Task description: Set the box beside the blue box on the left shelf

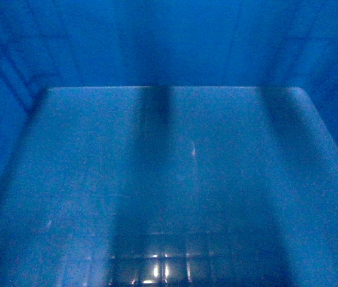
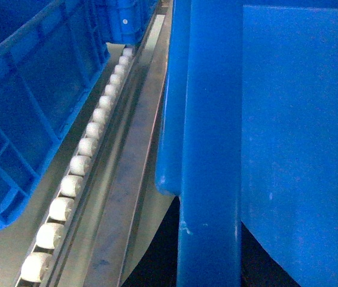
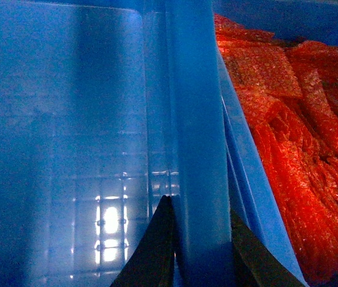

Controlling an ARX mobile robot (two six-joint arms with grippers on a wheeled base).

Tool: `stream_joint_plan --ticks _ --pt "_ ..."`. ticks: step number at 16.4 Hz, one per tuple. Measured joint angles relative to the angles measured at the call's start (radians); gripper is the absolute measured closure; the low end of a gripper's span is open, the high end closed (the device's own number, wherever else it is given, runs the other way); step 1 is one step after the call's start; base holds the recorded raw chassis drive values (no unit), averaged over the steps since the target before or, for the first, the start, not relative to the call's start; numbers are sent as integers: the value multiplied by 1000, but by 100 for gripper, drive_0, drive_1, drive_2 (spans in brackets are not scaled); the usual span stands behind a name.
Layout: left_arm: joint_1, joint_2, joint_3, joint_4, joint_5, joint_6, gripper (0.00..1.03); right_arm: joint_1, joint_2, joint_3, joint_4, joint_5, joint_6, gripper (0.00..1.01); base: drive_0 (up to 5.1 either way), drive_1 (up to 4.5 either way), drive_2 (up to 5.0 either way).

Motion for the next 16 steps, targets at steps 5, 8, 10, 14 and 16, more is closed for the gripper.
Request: stream_joint_plan --ticks 5,8,10,14,16 --pt "0 0 0 0 0 0 95 0 0 0 0 0 0 89 0 0 0" --pt "0 0 0 0 0 0 95 0 0 0 0 0 0 89 0 0 0" --pt "0 0 0 0 0 0 95 0 0 0 0 0 0 89 0 0 0" --pt "0 0 0 0 0 0 95 0 0 0 0 0 0 89 0 0 0" --pt "0 0 0 0 0 0 95 0 0 0 0 0 0 89 0 0 0"
